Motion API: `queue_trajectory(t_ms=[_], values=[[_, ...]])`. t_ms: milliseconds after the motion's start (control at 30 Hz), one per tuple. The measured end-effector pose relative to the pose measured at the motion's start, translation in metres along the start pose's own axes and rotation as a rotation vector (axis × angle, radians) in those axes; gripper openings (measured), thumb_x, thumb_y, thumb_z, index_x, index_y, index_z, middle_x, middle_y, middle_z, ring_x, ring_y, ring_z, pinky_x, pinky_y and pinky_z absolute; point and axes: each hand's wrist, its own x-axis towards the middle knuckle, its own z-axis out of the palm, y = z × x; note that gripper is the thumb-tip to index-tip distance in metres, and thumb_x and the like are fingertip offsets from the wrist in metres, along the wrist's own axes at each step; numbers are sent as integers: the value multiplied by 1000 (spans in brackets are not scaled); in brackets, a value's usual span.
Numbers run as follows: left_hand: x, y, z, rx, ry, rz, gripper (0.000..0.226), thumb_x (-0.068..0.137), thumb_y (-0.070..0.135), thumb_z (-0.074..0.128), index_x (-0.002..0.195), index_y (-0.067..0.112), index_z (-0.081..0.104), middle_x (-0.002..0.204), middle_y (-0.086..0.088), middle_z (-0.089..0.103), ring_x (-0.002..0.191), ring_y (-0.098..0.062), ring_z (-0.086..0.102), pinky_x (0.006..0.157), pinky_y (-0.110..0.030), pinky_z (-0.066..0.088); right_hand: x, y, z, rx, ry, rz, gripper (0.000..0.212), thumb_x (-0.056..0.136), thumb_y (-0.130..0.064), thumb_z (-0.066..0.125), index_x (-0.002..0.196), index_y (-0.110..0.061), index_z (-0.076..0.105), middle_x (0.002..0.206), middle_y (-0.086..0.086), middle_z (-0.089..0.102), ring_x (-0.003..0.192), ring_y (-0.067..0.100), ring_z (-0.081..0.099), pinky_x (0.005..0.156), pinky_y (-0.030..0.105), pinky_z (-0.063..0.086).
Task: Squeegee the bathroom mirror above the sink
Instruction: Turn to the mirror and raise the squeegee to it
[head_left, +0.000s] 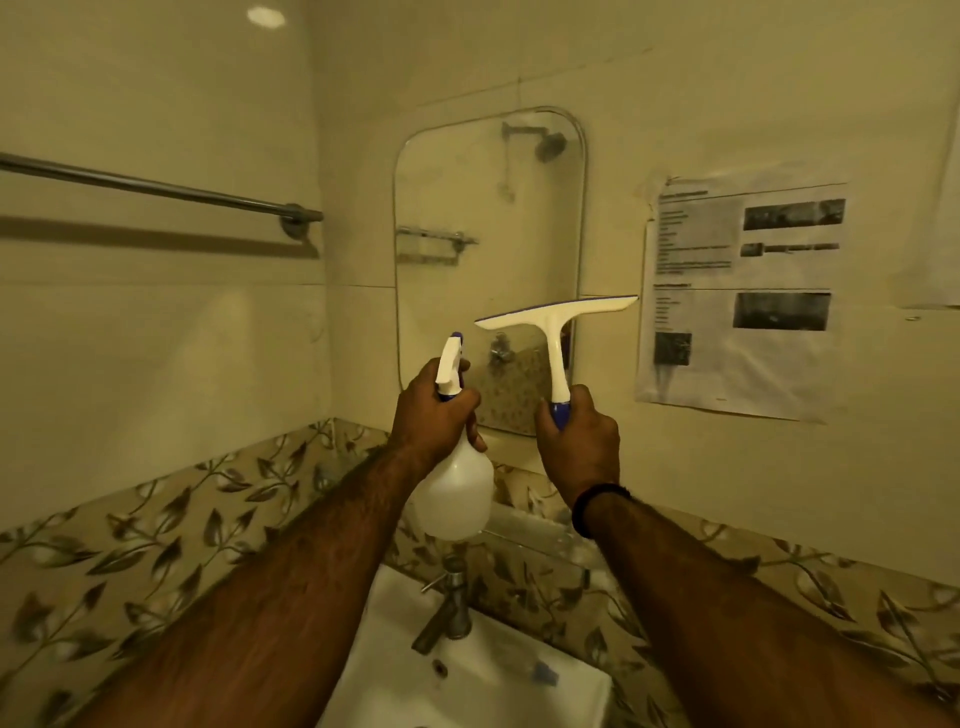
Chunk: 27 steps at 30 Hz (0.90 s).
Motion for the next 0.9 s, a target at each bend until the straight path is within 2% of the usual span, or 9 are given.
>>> queue_trajectory(t_ms=[100, 267, 433, 567, 733, 900], values=[[4, -2, -8, -38, -14, -35, 35, 82, 13, 60, 116, 21, 58, 70, -10, 68, 46, -27, 66, 52, -30, 56, 6, -8, 10, 45, 2, -40, 30, 91, -39, 61, 109, -16, 55, 85, 2, 56, 78, 24, 61, 71, 33, 54], [17, -12, -14, -24, -9, -37, 33, 84, 11, 60, 116, 18, 57, 71, -17, 66, 50, -34, 66, 53, -32, 57, 17, -18, 26, 79, -2, -83, 34, 91, -40, 61, 114, -16, 53, 87, 0, 54, 77, 20, 58, 70, 31, 53], [52, -16, -24, -135, -70, -38, 29, 82, 9, 59, 111, 13, 58, 58, -17, 61, 50, -40, 61, 57, -44, 58, 40, -19, 39, 47, 5, -92, 38, 91, -44, 59, 116, -17, 52, 89, 1, 56, 76, 19, 59, 71, 32, 56], [95, -1, -36, -233, -158, -13, 25, 84, 5, 56, 109, 6, 57, 48, -15, 56, 43, -34, 57, 52, -39, 54, 63, -20, 53, 70, 66, -102, 34, 91, -45, 58, 111, -19, 54, 84, 2, 59, 72, 19, 60, 69, 32, 54], [154, 30, -51, -232, -233, 87, 19, 88, 4, 54, 106, 5, 58, 49, -17, 55, 41, -34, 58, 50, -38, 55, 94, -25, 73, 83, 127, -136, 29, 89, -50, 57, 100, -23, 52, 79, 0, 58, 70, 18, 58, 64, 30, 52], [196, 49, -66, -240, -240, 143, 20, 87, 4, 53, 107, 2, 58, 50, -18, 54, 40, -33, 58, 51, -38, 56, 111, -23, 88, 114, 133, -133, 24, 86, -52, 60, 95, -35, 46, 78, -15, 49, 70, 7, 54, 64, 26, 51]])
